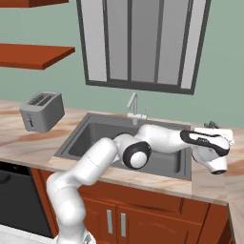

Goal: Restock the sink supplies by placing the sponge and soap dispenser on the counter and next to the sink. Make sure the soap dispenser is upright.

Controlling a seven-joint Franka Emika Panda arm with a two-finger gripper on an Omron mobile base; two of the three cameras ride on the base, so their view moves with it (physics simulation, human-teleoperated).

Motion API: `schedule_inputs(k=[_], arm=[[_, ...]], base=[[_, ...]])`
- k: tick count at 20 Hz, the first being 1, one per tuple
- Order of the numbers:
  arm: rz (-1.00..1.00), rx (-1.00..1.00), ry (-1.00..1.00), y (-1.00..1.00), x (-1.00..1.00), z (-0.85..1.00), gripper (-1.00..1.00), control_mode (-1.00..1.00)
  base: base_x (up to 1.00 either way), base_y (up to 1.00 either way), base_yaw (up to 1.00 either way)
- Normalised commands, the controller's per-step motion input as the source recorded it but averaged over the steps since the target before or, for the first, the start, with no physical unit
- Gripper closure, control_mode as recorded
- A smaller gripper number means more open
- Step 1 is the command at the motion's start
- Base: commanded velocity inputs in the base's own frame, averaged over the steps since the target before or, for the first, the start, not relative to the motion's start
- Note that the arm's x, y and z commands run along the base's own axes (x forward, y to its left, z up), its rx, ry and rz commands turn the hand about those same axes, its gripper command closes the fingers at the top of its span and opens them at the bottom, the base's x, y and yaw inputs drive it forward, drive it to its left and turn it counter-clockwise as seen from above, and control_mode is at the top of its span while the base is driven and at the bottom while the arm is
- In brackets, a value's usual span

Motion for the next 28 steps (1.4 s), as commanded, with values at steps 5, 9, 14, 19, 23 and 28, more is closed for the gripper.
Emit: schedule_inputs(k=[5, 9, 14, 19, 23, 28], arm=[[-0.02, 0.00, -0.05, -0.31, 0.00, -0.50, 1.00, -1.00], [0.00, -0.11, -0.05, 0.07, -0.06, -0.95, 1.00, -1.00], [-0.02, -0.24, -0.01, 0.49, -0.26, -0.91, 1.00, -1.00], [-0.01, -0.09, 0.00, 0.26, -0.13, -0.33, 1.00, -1.00], [0.00, -0.04, 0.03, 0.20, 0.00, -0.35, -1.00, -1.00], [0.00, 0.00, 0.01, 0.02, 0.01, -0.05, -1.00, -1.00]], base=[[0.00, 0.00, 0.00], [0.00, 0.00, 0.00], [0.00, 0.00, 0.00], [0.00, 0.00, 0.00], [0.00, 0.00, 0.00], [0.00, 0.00, 0.00]])
